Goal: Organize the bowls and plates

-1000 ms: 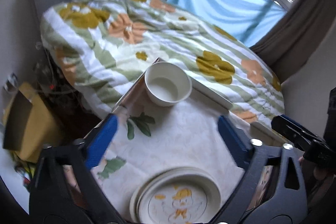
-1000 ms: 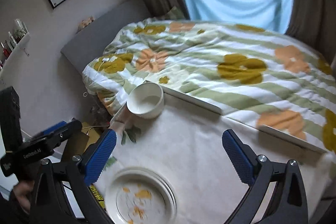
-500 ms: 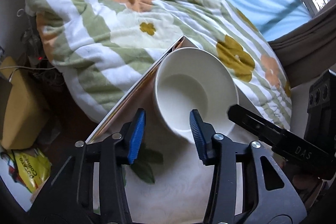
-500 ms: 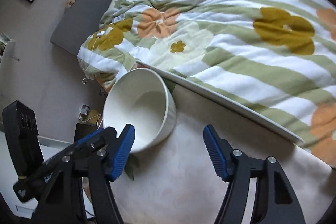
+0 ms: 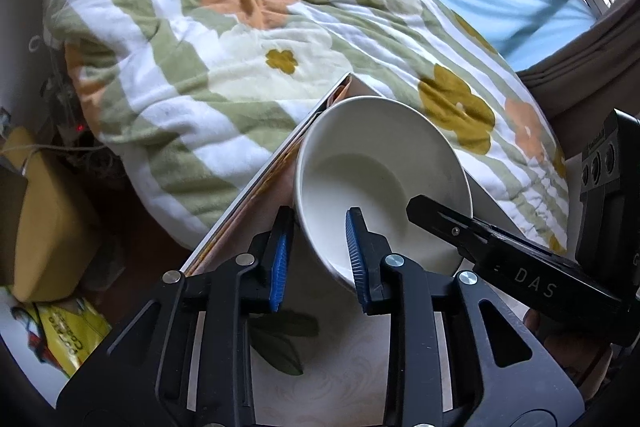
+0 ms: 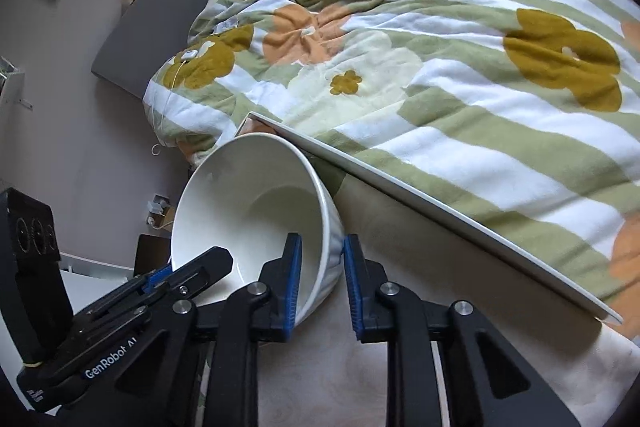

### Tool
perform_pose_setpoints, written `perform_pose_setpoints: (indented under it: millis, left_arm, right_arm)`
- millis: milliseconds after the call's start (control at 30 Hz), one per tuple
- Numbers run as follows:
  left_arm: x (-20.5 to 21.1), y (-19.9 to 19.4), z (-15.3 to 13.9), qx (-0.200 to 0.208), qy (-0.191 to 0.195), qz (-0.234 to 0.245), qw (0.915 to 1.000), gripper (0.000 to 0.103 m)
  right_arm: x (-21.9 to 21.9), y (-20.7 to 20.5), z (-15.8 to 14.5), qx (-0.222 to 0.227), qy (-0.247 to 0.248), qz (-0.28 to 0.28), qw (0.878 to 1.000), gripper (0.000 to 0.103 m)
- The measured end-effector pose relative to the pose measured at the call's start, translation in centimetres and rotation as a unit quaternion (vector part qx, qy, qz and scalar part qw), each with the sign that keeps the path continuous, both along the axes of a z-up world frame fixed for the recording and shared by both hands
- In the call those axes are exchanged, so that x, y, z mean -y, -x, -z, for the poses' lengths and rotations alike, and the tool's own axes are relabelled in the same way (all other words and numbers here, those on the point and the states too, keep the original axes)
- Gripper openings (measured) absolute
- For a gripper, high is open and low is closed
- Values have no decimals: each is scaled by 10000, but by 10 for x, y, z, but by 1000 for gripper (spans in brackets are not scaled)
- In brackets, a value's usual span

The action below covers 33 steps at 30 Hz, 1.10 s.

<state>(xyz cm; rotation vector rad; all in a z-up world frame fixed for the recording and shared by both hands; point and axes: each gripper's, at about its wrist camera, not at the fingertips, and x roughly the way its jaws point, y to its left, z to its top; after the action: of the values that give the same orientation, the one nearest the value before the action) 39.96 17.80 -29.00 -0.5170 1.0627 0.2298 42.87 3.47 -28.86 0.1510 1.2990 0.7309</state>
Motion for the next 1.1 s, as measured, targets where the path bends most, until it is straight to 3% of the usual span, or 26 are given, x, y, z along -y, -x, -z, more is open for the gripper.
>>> perform_pose_setpoints:
  millis: [200,367,700,867,1100]
  left_arm:
    - [18,7,-28,188,-278,210,9992,24]
    - [43,26,-68,459,-454,398,9971,24]
    - [144,98,-146,882,-371,1167,9885,24]
    - [202,138,-161,972,-186,1608,9820,24]
    - [298,191,-161,855,-31,2354,9681,24]
  right_arm:
    - [13,9,-17,177,-139,155,9996,20]
    - [36,32,-52,456,-252,301,9982,20]
    - [135,121,-135,883,-188,949,9914,20]
    - [199,181,-162,1082,-171,1389,9842,20]
    - [285,254,-168,1064,-7,1986,9743,19]
